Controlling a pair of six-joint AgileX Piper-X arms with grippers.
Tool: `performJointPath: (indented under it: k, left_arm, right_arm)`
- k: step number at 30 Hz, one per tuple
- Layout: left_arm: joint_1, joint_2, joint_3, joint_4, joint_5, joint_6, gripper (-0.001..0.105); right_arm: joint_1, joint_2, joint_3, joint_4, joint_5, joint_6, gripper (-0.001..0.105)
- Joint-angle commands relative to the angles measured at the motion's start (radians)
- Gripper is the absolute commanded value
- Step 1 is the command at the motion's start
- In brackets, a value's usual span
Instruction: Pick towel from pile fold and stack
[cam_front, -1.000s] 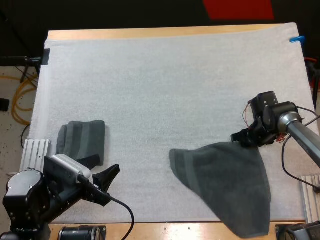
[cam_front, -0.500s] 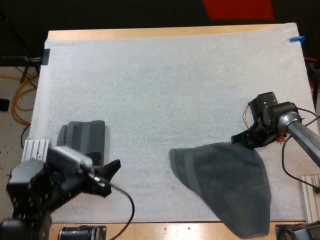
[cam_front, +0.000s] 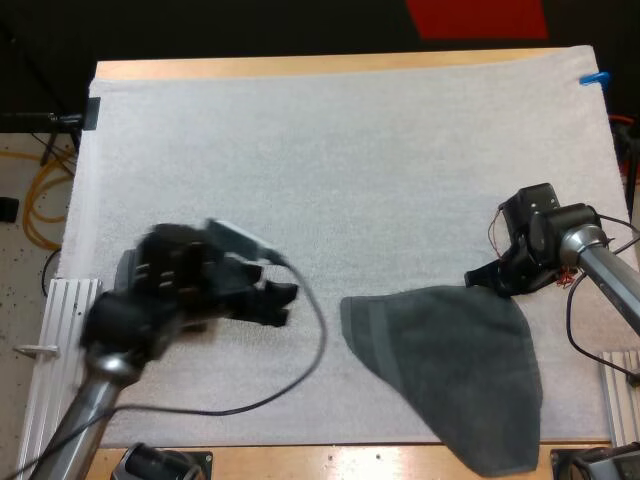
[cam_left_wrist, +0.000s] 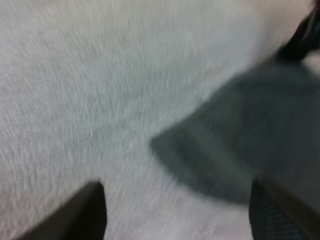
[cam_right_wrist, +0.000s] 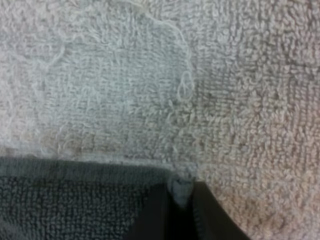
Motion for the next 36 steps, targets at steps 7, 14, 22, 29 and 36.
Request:
performJointPath:
  k: [7, 14, 22, 29, 36]
  left_arm:
    - [-0.279, 0.262, -0.017, -0.162, -0.231, -0.024, 0.059]
    - [-0.366, 0.527, -0.120, -0.176, -0.272, -0.059, 0.059]
    - [-0.367, 0.743, -0.244, -0.059, -0.351, -0.067, 0.059]
    - [-0.367, 0.845, -0.259, -0.028, -0.306, -0.067, 0.059]
    - [-0.370, 0.856, -0.263, -0.026, -0.200, -0.063, 0.043]
  right_arm:
    - [-0.001, -0.009, -0.001, 0.008, 0.003, -0.006, 0.000]
    - [-0.001, -0.009, -0.001, 0.008, -0.001, -0.006, 0.000]
    - [-0.001, -0.009, -0.001, 0.008, -0.001, -0.006, 0.000]
    - [-0.001, -0.009, -0.001, 0.008, -0.001, -0.006, 0.000]
    - [-0.001, -0.009, -0.001, 0.006, -0.001, -0.006, 0.000]
